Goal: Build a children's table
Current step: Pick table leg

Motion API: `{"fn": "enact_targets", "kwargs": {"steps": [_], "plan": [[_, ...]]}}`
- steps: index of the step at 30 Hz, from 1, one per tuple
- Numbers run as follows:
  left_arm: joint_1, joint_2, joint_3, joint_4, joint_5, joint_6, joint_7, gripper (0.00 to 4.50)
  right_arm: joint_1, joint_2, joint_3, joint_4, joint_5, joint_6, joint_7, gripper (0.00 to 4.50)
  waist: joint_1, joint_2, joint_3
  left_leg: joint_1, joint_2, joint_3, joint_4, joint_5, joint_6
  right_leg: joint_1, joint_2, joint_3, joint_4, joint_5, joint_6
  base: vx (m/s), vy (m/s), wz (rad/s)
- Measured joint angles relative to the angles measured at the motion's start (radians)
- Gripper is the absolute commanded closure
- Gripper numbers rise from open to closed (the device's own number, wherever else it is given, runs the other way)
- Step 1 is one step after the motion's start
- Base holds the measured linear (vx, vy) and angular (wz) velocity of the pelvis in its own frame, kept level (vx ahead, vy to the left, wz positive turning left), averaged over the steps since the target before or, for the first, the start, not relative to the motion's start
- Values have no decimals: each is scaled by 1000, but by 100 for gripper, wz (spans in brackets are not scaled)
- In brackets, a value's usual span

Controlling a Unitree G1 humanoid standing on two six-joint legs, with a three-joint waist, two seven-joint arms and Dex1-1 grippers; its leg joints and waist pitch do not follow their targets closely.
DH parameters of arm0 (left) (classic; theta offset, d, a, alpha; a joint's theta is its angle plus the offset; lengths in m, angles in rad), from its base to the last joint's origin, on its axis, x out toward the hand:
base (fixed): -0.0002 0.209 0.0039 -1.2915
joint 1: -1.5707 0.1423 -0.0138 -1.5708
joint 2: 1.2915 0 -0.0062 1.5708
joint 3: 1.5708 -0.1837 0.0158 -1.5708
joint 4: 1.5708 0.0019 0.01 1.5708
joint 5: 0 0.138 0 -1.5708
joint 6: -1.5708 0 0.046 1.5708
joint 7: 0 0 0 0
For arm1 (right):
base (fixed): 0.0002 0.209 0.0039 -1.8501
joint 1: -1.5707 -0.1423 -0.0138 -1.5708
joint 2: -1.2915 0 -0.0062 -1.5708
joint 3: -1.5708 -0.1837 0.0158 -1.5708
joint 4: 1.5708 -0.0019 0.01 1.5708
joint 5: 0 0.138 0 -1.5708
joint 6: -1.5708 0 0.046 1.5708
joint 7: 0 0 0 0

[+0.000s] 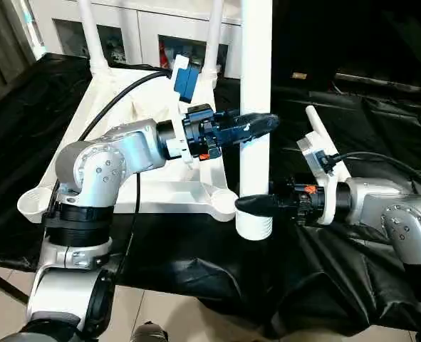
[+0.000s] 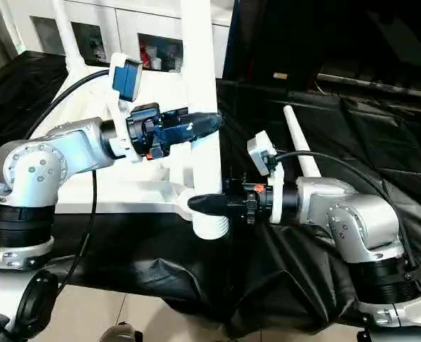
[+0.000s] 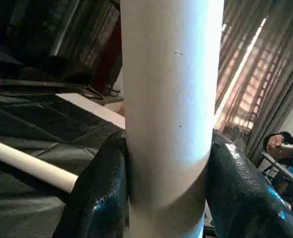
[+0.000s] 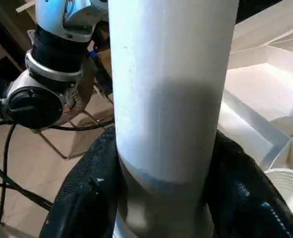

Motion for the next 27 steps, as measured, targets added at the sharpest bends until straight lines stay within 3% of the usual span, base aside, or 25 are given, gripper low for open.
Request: {"fn": "enact_targets", "kwargs": {"steps": [1,7,14,27], "plan": [[0,-3,2,2,0,0,4,265,-2,1,0,6,0,-2,-1,201,0,0,0,0,0,0,0,0,0,0,0,0,0,0,0,0,0,0],[-6,-10,6,29,19,-26,44,265,-16,24,-5,38,-21,-14,-56,144,0,0,0,0,0,0,0,0,0,0,0,0,0,0,0,0,0,0],[-35,-23,1,51,90,-80,114,265,-55,88,-24,82,-66,-38,-186,141,-2,0,0,0,0,0,0,0,0,0,0,0,0,0,0,0,0,0],[-65,-12,-84,69,224,-87,228,265,-95,139,-37,122,-102,-14,-339,141,-3,0,0,0,0,0,0,0,0,0,0,0,0,1,0,0,0,0]]}}
